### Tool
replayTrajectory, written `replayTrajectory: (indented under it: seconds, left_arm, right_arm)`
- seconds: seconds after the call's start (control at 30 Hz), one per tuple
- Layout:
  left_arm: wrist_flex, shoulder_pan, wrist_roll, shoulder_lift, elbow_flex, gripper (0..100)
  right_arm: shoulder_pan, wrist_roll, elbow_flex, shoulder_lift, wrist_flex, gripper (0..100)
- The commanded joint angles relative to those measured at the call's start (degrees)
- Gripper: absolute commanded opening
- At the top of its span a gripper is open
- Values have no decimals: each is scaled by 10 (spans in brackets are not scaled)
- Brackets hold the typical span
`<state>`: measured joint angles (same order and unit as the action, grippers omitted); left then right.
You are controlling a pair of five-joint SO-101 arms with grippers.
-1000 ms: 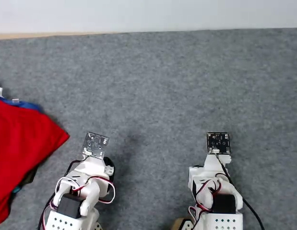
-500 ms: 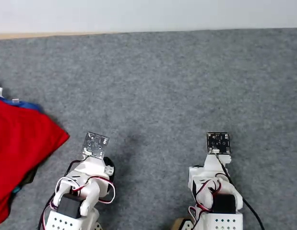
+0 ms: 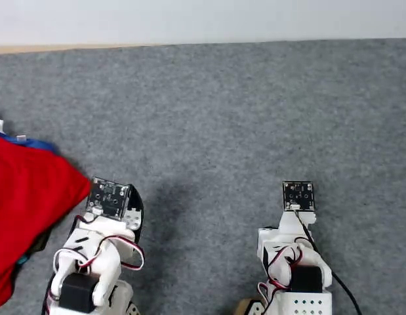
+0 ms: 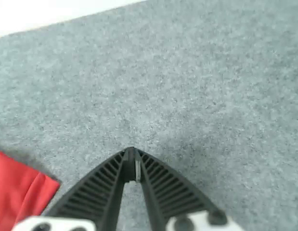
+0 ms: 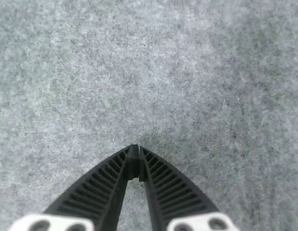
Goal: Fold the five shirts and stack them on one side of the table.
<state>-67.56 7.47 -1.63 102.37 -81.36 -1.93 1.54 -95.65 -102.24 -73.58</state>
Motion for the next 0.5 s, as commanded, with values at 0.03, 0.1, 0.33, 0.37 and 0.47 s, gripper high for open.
replayTrajectory:
  seconds: [0.03,0.1,0.33,0.37,0.47]
  left_arm:
    - [-37,-3,1,-1,39,5]
    - [-53,-3,2,-1,55,5]
    - [-61,-4,4,-20,132,5]
    - [-64,-4,4,-40,146,5]
    - [-85,-4,2,-132,209,4]
  right_arm:
    - [5,-4,-8,2,-1,10]
    - [5,-4,-8,2,-1,10]
    - [5,-4,-8,2,-1,10]
    - [5,-4,-8,2,-1,10]
    - [5,-4,-8,2,-1,10]
